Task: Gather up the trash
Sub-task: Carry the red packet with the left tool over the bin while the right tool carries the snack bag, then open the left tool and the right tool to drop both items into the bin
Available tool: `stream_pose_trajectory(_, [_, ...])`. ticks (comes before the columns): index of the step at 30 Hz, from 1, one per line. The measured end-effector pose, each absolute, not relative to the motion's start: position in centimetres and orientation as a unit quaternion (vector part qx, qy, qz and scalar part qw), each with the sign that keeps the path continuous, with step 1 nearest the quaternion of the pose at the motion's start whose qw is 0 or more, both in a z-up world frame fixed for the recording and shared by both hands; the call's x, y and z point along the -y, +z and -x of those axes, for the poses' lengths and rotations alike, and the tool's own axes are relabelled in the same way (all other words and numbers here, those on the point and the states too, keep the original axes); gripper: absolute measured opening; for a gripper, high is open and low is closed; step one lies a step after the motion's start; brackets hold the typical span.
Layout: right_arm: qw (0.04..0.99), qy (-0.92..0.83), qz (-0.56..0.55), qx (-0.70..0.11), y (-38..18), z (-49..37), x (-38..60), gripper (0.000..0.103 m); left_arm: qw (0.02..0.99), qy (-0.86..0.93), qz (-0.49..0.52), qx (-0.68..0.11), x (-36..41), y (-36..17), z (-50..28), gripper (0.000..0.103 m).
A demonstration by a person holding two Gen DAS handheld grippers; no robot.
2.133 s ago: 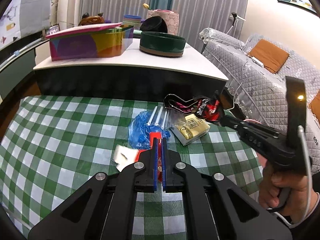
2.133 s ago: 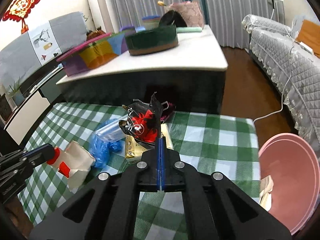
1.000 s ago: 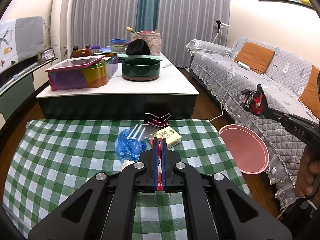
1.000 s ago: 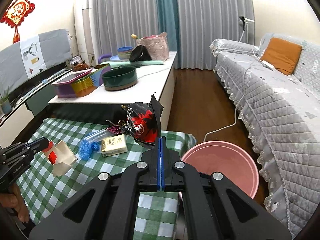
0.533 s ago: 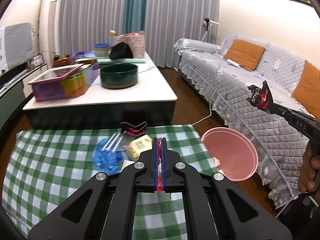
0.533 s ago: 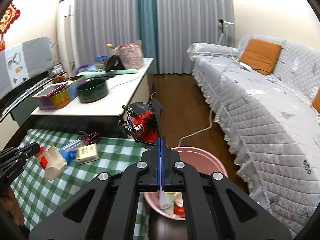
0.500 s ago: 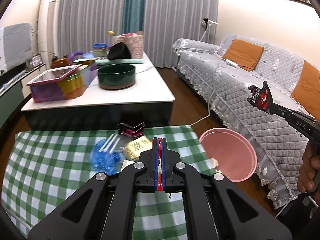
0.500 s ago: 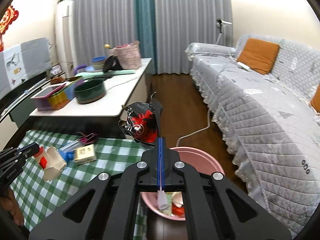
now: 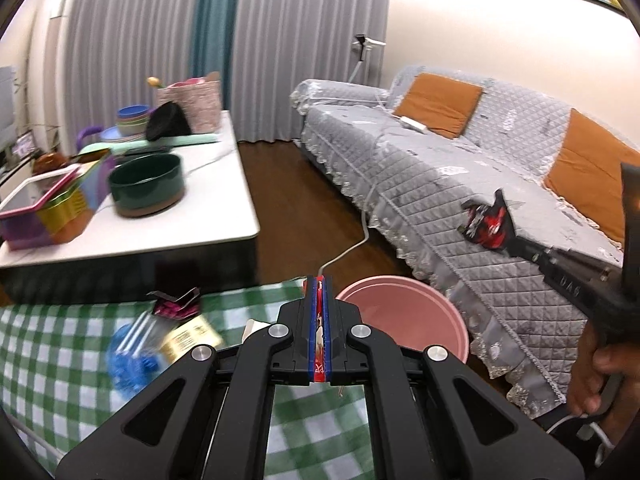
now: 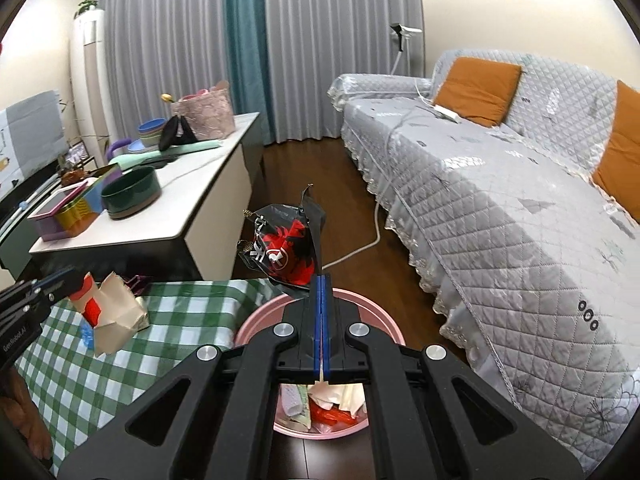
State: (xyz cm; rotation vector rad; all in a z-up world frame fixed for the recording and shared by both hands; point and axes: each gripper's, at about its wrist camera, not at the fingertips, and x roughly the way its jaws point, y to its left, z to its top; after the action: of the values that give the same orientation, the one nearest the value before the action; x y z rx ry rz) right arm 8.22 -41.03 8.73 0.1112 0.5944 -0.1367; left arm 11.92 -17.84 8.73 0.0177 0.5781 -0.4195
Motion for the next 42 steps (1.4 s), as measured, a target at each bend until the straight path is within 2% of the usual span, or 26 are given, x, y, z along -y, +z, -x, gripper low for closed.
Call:
stream_pose_trajectory(15, [0.94,-0.097,-0.077,-0.319,6.7,-10.2,43.7,0.0,0.917,-0.258,-0.025,-0.305,24.5,7.5,-15.7,0.002])
stream_pose_trajectory(29, [0.933,-0.099,-0.095,-0.332,5.5,-11.2,45.0,0.0,0.906,-0.272,-0.038,-0.323,27.7,5.9,-17.3,0.002])
stream_pose_trajectory(32, [0.932,-0.096,-0.097,-0.336,5.4,-11.4,45.0,0.006,0.899,-0.282,-0.042,-0.333,28.3,5.8,-17.5,0.004])
stream_pose_trajectory(33, [0.931,-0.096,-0.095,-0.34,5.2,-11.5,45.0,0.018,0.899,-0.279,-0.042,-0.334,28.4,5.8,-17.6,0.007])
stream_pose_trajectory(34, [0.93,-0.101,-0.094,-0.341,5.1,-11.5,45.0,0.038,0.901,-0.274,-0.041,-0.334,28.3,5.9,-17.7,0.019])
stream_pose_trajectory(35, [0.93,-0.106,-0.095,-0.338,5.1,-11.4,45.1,0.045,0.903,-0.27,-0.037,-0.333,28.1,6.0,-17.7,0.023])
stream_pose_trajectory(36, [0.93,-0.108,-0.098,-0.336,5.1,-11.4,45.2,0.049,0.904,-0.268,-0.032,-0.332,27.8,6.0,-17.6,0.024])
stream_pose_trajectory(42, [0.932,-0.107,-0.102,-0.33,5.6,-11.3,44.8,0.049,0.907,-0.255,-0.026,-0.335,25.3,6.3,-16.7,0.024])
